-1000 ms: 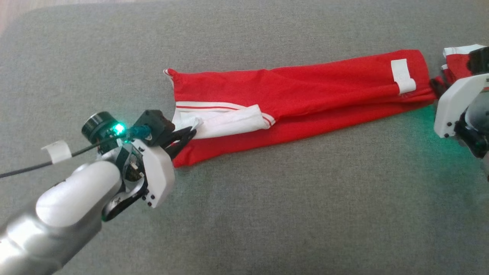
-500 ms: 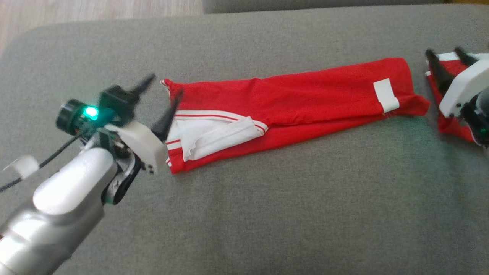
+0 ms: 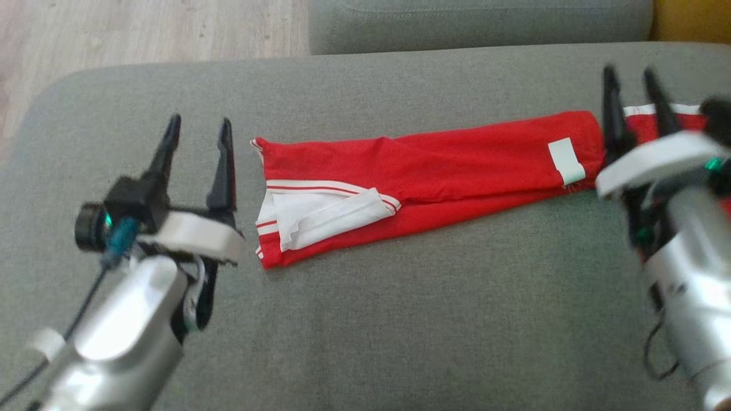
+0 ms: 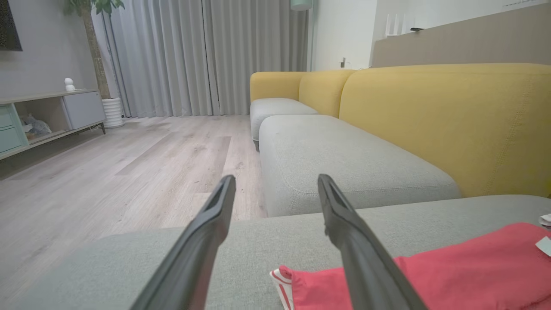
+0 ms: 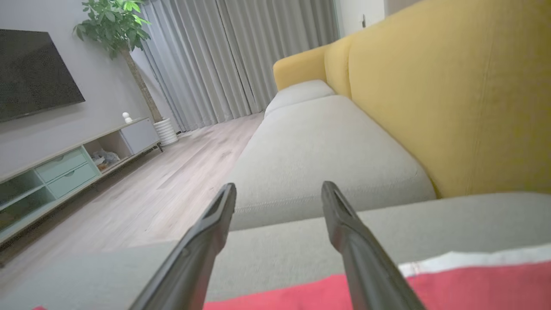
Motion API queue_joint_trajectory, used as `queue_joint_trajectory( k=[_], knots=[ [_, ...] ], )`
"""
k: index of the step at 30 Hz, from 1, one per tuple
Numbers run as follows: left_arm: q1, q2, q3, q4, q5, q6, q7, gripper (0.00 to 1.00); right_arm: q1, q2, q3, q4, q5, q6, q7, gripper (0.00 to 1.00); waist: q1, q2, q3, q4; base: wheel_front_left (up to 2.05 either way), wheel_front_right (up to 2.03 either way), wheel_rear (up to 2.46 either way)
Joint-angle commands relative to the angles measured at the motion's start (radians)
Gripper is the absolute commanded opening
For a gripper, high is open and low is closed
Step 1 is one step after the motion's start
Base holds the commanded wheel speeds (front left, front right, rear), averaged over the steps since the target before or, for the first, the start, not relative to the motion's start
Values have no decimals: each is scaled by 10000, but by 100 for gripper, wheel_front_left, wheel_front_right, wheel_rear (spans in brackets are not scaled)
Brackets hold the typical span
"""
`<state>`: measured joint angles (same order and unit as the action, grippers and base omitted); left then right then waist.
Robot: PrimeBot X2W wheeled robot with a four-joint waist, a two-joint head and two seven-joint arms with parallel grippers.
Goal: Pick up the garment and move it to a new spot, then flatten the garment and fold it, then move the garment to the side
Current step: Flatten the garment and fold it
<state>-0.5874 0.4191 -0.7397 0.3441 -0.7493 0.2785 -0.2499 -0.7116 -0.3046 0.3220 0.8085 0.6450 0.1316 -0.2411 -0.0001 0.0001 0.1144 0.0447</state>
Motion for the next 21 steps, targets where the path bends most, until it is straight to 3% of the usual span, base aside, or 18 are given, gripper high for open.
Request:
queue_joint_trajectory(
  k=[1,12,15,21],
  knots=[
    [-144,197,557,-303,175,37,-113,100,138,141,-26,-316,-92,-9,-145,100,1,-1,-38,17,0,0,0],
    [2492,-1143,2225,-748,2076,-393,-117,100,3115,2134,-2782,-2229,-2482,-9,-204,100,1,-1,-8,97,0,0,0],
    [3011,-1620,2941,-906,2566,-673,-117,100,3773,2448,-3167,-2865,-3026,-9,-205,100,1,-1,125,70,0,0,0],
    [3045,-1996,3553,-854,3293,-1266,-117,100,3737,2532,-3408,-3140,-3528,-9,-195,100,1,-1,429,100,0,0,0]
  ],
)
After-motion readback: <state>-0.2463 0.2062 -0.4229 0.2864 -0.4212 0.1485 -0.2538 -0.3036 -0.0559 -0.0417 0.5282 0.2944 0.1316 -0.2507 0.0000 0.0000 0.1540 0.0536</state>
